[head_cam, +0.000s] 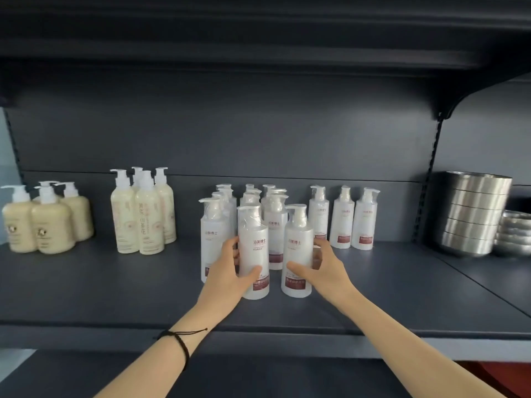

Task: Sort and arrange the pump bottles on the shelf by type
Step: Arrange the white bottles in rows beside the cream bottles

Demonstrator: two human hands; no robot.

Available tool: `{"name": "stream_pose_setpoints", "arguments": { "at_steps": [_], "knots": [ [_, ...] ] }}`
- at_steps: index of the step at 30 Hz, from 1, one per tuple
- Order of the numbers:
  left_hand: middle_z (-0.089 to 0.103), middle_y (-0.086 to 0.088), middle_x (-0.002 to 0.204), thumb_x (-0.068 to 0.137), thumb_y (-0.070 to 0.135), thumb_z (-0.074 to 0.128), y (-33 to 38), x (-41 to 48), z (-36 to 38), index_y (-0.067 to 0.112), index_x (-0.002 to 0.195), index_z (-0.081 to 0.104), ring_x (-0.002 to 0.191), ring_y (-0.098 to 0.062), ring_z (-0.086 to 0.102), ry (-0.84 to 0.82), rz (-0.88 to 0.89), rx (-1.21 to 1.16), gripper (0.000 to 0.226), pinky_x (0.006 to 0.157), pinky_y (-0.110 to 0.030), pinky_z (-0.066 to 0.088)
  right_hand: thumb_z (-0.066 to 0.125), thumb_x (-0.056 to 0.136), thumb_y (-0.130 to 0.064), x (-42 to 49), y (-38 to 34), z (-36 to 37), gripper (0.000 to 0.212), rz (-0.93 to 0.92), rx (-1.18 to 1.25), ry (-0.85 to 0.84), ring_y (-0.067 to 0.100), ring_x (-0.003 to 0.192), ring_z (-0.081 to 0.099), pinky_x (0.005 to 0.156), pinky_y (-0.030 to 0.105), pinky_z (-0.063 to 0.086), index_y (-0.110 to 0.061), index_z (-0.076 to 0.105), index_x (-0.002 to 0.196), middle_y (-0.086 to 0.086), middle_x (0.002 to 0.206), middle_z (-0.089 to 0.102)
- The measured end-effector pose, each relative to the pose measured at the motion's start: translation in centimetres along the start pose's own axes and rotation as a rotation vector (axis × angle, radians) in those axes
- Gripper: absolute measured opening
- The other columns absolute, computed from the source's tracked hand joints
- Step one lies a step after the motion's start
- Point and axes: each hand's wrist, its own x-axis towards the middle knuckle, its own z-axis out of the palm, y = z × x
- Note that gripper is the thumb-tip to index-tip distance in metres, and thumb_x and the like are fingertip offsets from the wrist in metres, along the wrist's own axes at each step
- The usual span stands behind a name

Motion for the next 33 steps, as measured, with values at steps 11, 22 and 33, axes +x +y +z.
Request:
{"name": "stream_pose_setpoints", "arguments": {
  "at_steps": [11,22,33],
  "knots": [
    [0.038,0.002,0.139,0.086,0.039,0.064,-1.2,0.8,-0.7,0.024,0.149,0.016,0.12,-0.013,0.05,0.183,0.165,0.46,0.081,0.087,-0.03,0.049,0.075,0.081,-0.03,0.6,-0.2,2.0,0.052,-0.03,-0.032,-0.005,0.017,0.102,0.063,0.09,0.04,0.054,-0.026,0.029,0.107,-0.002,0.116,0.061],
    [0.045,0.003,0.142,0.095,0.029,0.054,-1.5,1.9,0.4,0.025,0.151,0.001,0.119,-0.012,0.053,0.169,0.216,0.546,0.078,0.093,-0.028,0.047,0.075,0.082,-0.025,2.4,0.1,3.1,0.053,-0.046,0.034,-0.006,0.011,0.098,0.061,0.083,0.028,0.052,-0.021,0.031,0.114,-0.001,0.114,0.059],
    [0.05,0.006,0.129,0.091,0.031,0.058,-2.5,1.8,-0.1,0.026,0.146,0.026,0.099,-0.011,0.059,0.139,0.128,0.471,0.064,0.083,-0.028,0.054,0.077,0.079,-0.025,2.4,-0.1,3.3,0.058,-0.055,0.005,-0.036,0.015,0.098,0.061,0.084,0.03,0.052,-0.02,0.031,0.114,-0.002,0.109,0.057]
  ]
}}
